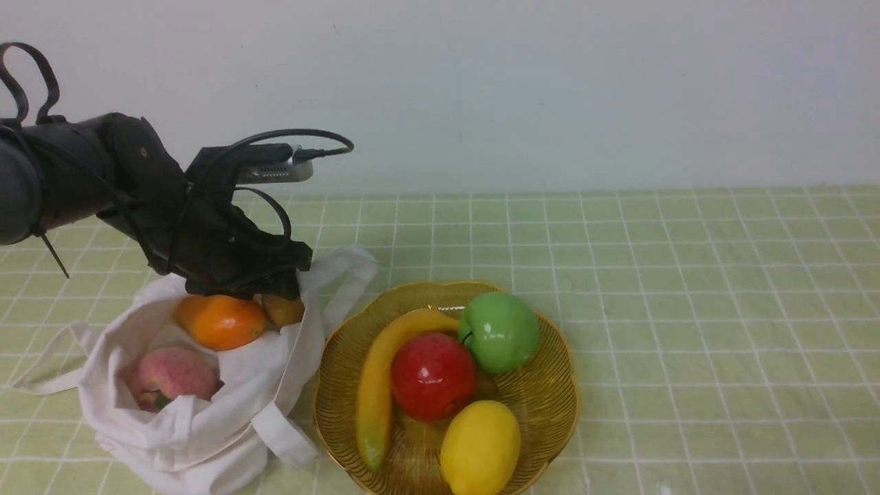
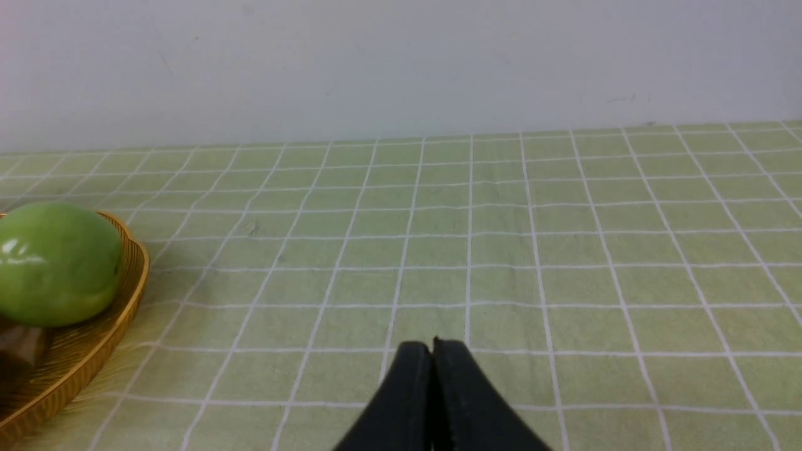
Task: Take the fruit out of the bag on the green coffee tablecloth and place them on the plate.
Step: 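Reach into the cloth bag and grasp the kiwi with the left gripper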
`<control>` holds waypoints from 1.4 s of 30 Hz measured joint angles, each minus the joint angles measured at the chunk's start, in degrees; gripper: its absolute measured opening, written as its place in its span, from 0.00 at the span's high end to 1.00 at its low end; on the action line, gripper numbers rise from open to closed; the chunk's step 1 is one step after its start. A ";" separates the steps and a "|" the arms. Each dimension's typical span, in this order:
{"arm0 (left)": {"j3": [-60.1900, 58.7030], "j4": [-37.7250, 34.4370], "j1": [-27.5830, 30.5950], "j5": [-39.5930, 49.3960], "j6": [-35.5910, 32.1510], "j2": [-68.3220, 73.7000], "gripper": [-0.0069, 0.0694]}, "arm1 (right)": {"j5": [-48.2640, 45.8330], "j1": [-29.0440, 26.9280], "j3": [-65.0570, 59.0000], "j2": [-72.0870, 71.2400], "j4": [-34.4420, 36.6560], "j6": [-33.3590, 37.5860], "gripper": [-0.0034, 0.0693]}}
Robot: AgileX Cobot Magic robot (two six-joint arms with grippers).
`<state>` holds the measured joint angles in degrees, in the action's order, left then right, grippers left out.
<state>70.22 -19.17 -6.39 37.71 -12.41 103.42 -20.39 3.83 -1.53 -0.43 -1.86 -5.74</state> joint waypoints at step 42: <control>0.19 3.89 -0.07 4.62 -1.37 -6.17 0.36 | 0.00 0.00 0.00 0.00 0.00 0.00 0.97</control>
<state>70.40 -15.28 -6.46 42.32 -13.78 97.25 -20.39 3.83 -1.53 -0.43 -1.86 -5.74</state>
